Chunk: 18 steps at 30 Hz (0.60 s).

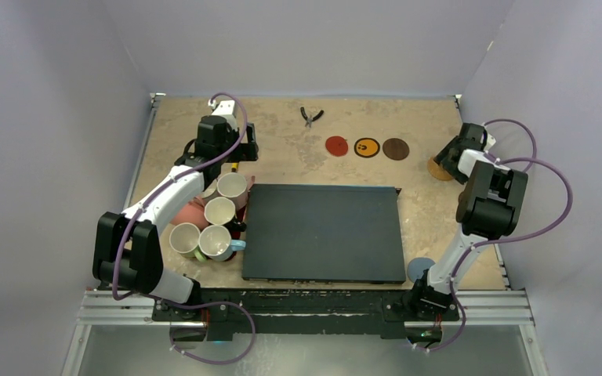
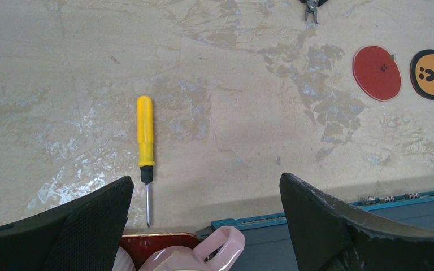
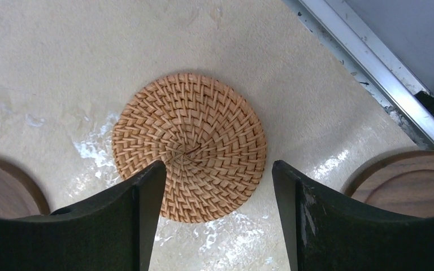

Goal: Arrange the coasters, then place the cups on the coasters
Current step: Move the coaster to the center of the board.

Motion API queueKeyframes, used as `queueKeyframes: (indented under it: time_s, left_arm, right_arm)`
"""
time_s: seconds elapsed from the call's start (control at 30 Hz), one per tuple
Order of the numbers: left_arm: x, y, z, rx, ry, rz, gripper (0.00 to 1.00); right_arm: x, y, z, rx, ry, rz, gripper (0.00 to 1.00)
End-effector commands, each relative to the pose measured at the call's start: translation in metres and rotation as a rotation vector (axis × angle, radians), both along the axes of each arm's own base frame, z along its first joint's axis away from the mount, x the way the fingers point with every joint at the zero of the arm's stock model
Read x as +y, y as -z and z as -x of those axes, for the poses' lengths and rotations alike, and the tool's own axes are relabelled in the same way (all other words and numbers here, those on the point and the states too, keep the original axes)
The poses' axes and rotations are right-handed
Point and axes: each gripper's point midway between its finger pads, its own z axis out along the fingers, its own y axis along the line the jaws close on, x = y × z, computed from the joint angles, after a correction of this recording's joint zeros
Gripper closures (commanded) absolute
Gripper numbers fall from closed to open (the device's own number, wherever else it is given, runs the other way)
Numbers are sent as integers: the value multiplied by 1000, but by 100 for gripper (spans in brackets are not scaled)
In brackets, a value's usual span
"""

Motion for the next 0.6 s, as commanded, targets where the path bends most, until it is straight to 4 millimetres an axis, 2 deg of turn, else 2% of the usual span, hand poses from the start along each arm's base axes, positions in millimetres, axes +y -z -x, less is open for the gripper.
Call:
queueKeyframes:
  time_s: [0.0,0.23,0.5,0.57]
  left_arm:
    - [-8,-21,-7,-70,22,22,4]
    - [-8,-18,-8,-62,20,19,4]
    - [-7,-14,-9,-54,18,15,4]
    - [-8,-14,-9,-52,17,16,4]
  right_arm:
    - [-5,-1,-7,-12,6,-13,29]
    - [-5,13,-2,-1,15,-50,31]
    - [24,18,-23,-95,-75,-216,36]
    - [25,18,-30,-104,-87,-229,37]
